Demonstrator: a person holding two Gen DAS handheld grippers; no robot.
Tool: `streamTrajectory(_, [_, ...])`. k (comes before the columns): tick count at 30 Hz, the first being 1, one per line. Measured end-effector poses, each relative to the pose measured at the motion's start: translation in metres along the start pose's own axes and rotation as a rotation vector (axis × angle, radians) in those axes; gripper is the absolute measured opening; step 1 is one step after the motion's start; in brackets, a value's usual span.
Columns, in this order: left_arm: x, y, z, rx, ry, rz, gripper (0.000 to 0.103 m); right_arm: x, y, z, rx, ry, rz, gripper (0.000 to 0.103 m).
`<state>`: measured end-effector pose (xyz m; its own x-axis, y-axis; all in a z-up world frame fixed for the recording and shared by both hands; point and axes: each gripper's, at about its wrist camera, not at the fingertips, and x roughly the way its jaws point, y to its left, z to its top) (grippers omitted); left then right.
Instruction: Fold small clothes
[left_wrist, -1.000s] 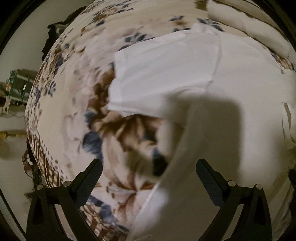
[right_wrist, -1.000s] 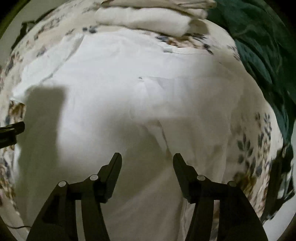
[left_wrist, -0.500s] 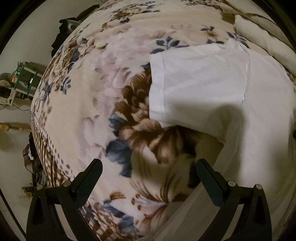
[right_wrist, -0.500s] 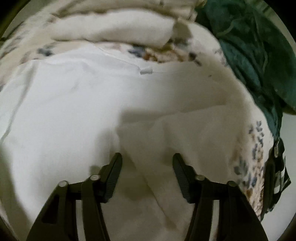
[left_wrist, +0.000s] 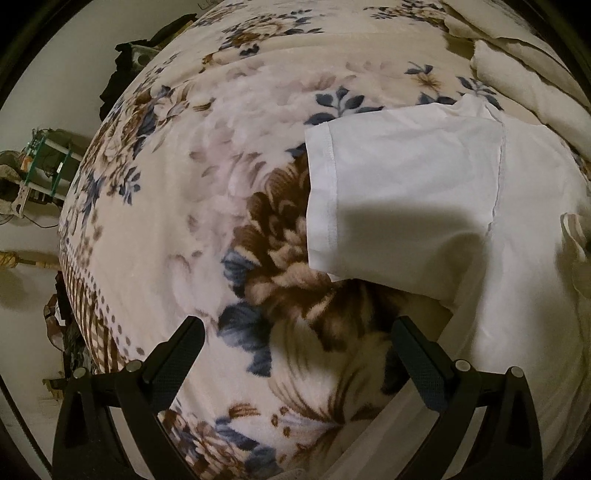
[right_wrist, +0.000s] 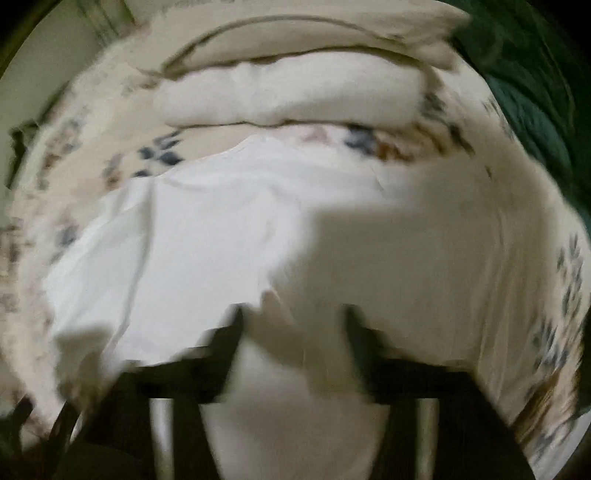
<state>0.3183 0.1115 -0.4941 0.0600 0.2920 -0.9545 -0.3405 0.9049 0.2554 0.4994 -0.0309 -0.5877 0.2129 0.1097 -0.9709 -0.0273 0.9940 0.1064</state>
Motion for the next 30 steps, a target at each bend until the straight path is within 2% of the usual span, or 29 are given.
streamTrajectory(3, [0.005,0.006,0.004,-0.022,0.014,-0.024,0.103,-0.015,-0.028,-0.053,0.029,0.039,0.016,0.066])
streamTrajectory(5, [0.011,0.014,0.009,-0.068,0.034,-0.082,0.103,-0.019,-0.043,-0.087,0.05,0.08,0.011,0.066])
streamTrajectory(7, [0.024,0.027,0.015,-0.166,0.088,-0.199,0.103,-0.022,-0.054,-0.117,0.083,0.124,-0.014,0.066])
streamTrajectory(8, [0.033,0.035,0.018,-0.234,0.125,-0.282,0.103,-0.02,-0.065,-0.132,0.111,0.14,-0.027,0.066])
streamTrajectory(10, [0.055,0.05,0.02,-0.417,0.204,-0.474,0.103,-0.019,-0.073,-0.154,0.145,0.159,-0.053,0.066])
streamTrajectory(12, [0.076,0.057,0.022,-0.559,0.25,-0.604,0.1,-0.012,-0.088,-0.168,0.201,0.175,-0.08,0.066])
streamTrajectory(14, [0.089,0.058,0.029,-0.638,0.252,-0.645,0.097,-0.007,-0.1,-0.175,0.261,0.171,-0.091,0.066])
streamTrajectory(15, [0.091,0.058,0.033,-0.659,0.234,-0.634,0.095,-0.005,-0.102,-0.176,0.28,0.168,-0.093,0.066])
streamTrajectory(16, [0.091,0.058,0.037,-0.673,0.213,-0.624,0.086,-0.006,-0.107,-0.178,0.299,0.164,-0.095,0.066])
streamTrajectory(17, [0.089,0.057,0.04,-0.677,0.185,-0.603,0.056,-0.005,-0.109,-0.178,0.314,0.159,-0.101,0.066])
streamTrajectory(19, [0.076,0.054,0.046,-0.64,0.113,-0.57,0.01,-0.002,-0.111,-0.175,0.322,0.151,-0.112,0.066])
streamTrajectory(20, [0.067,0.049,0.049,-0.607,0.077,-0.545,0.007,-0.001,-0.111,-0.173,0.324,0.151,-0.115,0.066])
streamTrajectory(22, [0.044,0.041,0.053,-0.534,-0.018,-0.531,0.006,0.002,-0.11,-0.171,0.321,0.146,-0.131,0.066])
streamTrajectory(26, [-0.015,-0.013,0.059,-0.267,-0.192,-0.509,0.006,0.005,-0.109,-0.162,0.31,0.141,-0.152,0.066])
streamTrajectory(28, [-0.037,-0.061,0.054,-0.094,-0.22,-0.513,0.006,0.004,-0.115,-0.164,0.308,0.14,-0.162,0.066])
streamTrajectory(30, [-0.051,-0.112,0.039,0.074,-0.207,-0.546,0.007,0.002,-0.125,-0.167,0.312,0.141,-0.167,0.066])
